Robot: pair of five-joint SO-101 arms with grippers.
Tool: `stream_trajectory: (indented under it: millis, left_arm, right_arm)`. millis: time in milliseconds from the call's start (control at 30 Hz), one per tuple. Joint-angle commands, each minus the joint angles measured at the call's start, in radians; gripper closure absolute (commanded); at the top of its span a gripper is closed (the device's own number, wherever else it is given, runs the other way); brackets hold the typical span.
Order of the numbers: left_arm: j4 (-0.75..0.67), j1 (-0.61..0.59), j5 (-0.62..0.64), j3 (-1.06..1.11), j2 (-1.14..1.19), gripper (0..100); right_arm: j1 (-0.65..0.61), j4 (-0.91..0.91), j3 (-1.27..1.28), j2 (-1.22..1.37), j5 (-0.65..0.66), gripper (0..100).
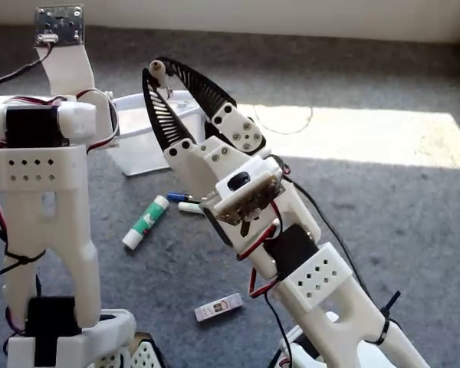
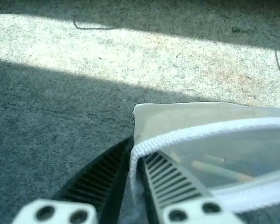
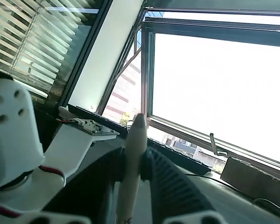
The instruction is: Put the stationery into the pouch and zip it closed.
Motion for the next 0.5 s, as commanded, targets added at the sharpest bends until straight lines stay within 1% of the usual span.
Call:
stream_trajectory:
  millis: [0, 467]
  left_arm:
    - [-0.032, 0.005, -0.003, 0.033, 0.008, 99]
    - [-0.061, 0.008, 0.000, 0.025, 0.008, 99]
  right_arm:
    - [0.002, -0.025, -0.007, -0.005, -0.012, 99.5]
    - [0.001, -0.018, -0.005, 0.008, -0.012, 99.5]
